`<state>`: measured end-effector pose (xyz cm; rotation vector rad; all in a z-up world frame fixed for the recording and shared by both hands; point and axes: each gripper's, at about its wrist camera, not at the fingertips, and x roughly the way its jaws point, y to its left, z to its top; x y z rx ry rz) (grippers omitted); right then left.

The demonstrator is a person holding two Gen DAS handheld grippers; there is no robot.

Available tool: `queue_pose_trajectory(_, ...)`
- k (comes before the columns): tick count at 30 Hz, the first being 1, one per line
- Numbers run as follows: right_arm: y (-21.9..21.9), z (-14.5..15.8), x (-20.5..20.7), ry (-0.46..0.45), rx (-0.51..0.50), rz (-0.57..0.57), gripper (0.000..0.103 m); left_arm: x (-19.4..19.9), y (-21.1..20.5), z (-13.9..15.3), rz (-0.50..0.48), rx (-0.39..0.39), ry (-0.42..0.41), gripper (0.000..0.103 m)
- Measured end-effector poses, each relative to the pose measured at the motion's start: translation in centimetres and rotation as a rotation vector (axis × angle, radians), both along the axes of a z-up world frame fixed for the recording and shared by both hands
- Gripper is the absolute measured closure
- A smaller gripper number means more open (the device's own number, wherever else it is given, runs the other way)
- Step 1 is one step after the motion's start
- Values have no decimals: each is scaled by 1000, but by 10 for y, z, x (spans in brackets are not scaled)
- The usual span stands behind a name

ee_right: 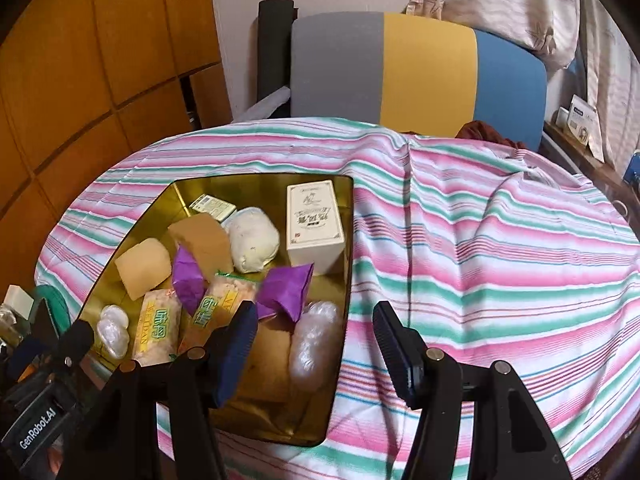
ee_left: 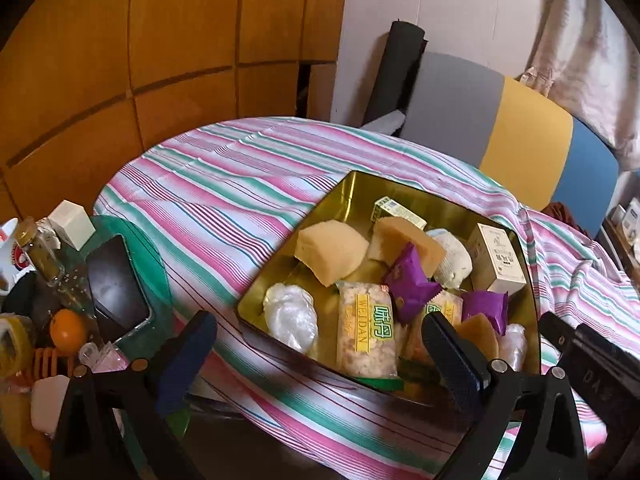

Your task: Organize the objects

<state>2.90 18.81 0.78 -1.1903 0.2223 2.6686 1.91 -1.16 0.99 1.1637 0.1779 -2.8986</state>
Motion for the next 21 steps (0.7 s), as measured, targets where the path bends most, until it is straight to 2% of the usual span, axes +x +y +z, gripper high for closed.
queue_pose_trajectory(10,-3,5,4,17,-30,-7,42,-5,-1,4,15,-53,-39,0)
queue_pose_trajectory(15,-5,2,4,-24,-59,-2,41,-7,-2,6,3,-62,-59,0)
queue_pose_trajectory(21,-7,3,7,-21,-59,5,41,-8,-4,8,8,-77,-70,0)
